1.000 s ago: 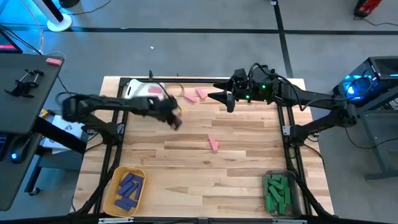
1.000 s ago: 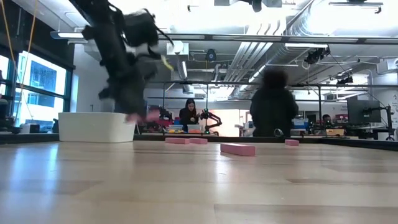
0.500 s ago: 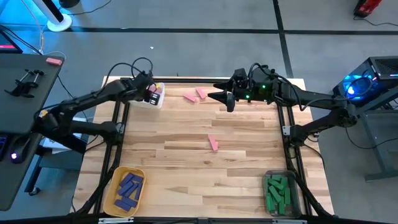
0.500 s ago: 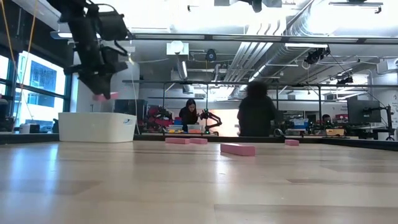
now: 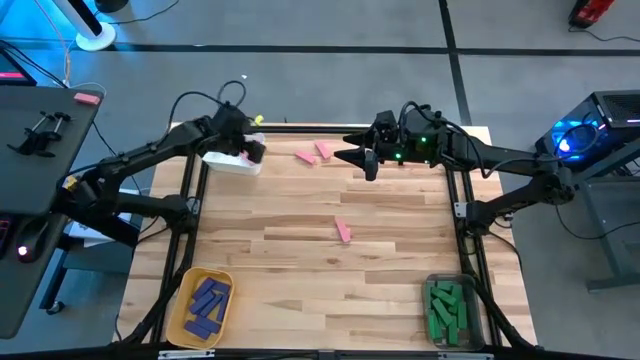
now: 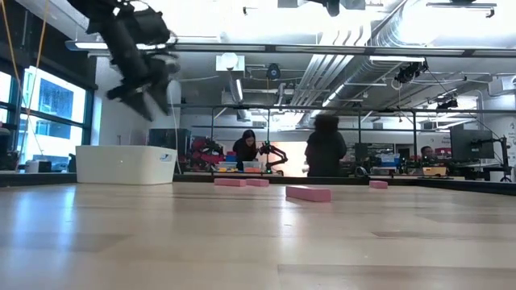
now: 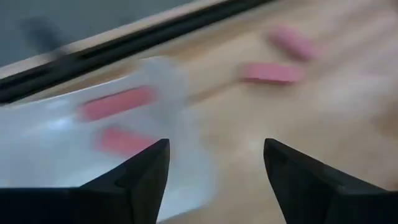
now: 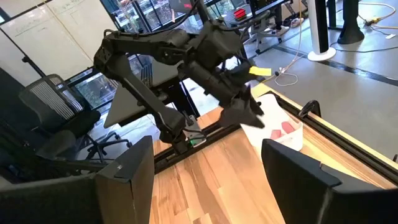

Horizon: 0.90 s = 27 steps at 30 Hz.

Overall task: Sort blocks
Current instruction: Put the pink block into the white bin

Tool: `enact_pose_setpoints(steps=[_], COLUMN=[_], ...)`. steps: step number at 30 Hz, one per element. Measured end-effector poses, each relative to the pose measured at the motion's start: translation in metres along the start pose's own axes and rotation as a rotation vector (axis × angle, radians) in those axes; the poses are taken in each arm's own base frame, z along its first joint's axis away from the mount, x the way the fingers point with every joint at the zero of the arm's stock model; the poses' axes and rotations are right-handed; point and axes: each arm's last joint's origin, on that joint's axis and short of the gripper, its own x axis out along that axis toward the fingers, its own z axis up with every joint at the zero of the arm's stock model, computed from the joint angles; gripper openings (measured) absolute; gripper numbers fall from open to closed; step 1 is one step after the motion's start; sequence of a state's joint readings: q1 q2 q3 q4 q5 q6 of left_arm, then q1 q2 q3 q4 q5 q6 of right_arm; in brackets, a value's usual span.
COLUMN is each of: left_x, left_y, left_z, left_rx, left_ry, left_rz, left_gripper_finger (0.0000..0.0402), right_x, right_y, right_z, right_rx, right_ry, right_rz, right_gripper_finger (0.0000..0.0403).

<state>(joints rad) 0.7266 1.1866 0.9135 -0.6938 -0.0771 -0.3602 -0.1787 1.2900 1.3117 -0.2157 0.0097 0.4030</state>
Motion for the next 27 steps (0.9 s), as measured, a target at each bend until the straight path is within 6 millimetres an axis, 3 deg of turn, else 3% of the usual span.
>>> enact_pose_setpoints(steps=[4, 9, 16, 20, 24, 27], left_x=[-0.002, 0.004, 0.039, 0.060, 0.085, 0.097], left_y=[-0.038, -0.105, -0.187, -0.224, -0.249, -0.260], left_z=[-0.005, -0.031, -0.075, -0.087, -0.093, -0.100], left_rx=[0.130, 0.490, 0.902, 0.987, 0.930, 0.843], left_ry=[-0.043, -0.090, -0.140, -0.200, -0.142, -0.055], left_rz=[-0.176, -0.373, -0.567, -0.629, -0.630, -0.674], left_gripper_finger=[0.0245, 0.0241, 0.0241, 0.0236, 0.0172, 0.0060], right_x=[0.000, 0.000, 0.000, -0.003, -0.009, -0.011], right_y=[0.000, 0.000, 0.003, 0.011, 0.016, 0.017], right_z=[0.000, 0.000, 0.006, 0.017, 0.028, 0.030], right_rx=[0.000, 0.009, 0.071, 0.063, 0.057, 0.057], right_ry=[0.000, -0.001, -0.060, -0.173, -0.270, -0.287], right_rz=[0.000, 0.001, 0.033, 0.123, 0.186, 0.192], right_gripper_finger=[0.0232, 0.0232, 0.0232, 0.0232, 0.0232, 0.0232])
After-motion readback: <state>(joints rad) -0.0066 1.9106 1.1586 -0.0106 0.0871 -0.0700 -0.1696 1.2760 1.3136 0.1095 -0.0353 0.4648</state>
